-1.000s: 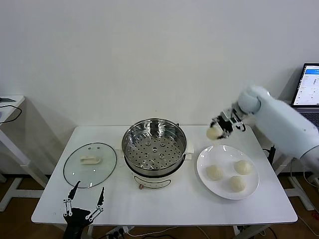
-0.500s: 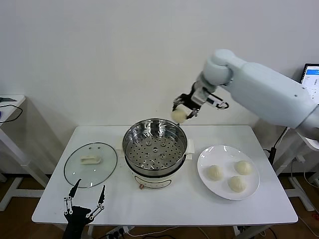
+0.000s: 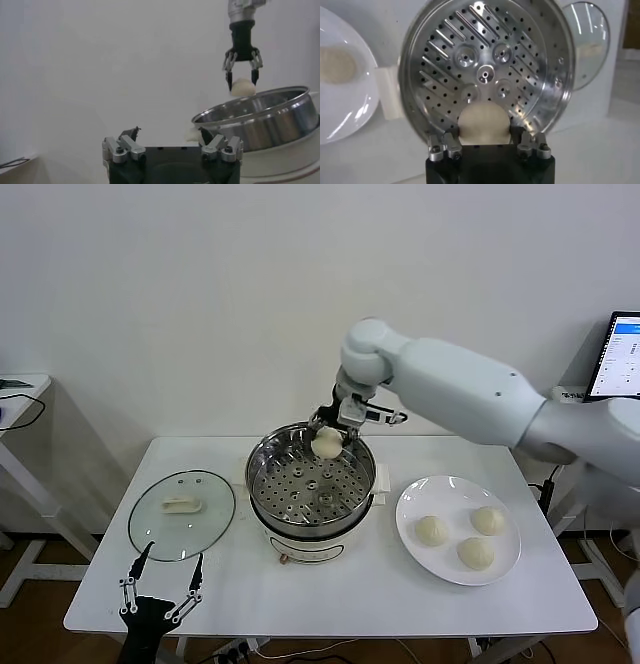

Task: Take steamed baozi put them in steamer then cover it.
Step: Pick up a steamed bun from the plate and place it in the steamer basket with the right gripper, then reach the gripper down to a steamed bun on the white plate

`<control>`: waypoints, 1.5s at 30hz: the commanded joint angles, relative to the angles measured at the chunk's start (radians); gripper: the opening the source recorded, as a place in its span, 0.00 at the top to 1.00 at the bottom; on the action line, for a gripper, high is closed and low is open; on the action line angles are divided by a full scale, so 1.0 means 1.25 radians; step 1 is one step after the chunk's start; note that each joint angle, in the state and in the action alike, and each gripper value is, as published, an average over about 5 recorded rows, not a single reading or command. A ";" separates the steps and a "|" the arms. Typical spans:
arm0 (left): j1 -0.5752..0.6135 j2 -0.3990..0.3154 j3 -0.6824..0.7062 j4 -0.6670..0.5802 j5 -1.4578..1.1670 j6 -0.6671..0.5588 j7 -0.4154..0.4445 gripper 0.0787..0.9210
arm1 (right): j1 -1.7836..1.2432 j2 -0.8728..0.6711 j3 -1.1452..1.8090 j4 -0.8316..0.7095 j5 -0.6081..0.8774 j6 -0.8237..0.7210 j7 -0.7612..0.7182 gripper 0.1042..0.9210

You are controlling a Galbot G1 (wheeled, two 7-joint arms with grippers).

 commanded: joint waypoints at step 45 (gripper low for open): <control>-0.005 0.007 -0.013 0.008 -0.002 -0.011 -0.001 0.12 | 0.224 -0.302 -0.133 0.058 0.614 -0.543 -0.133 0.12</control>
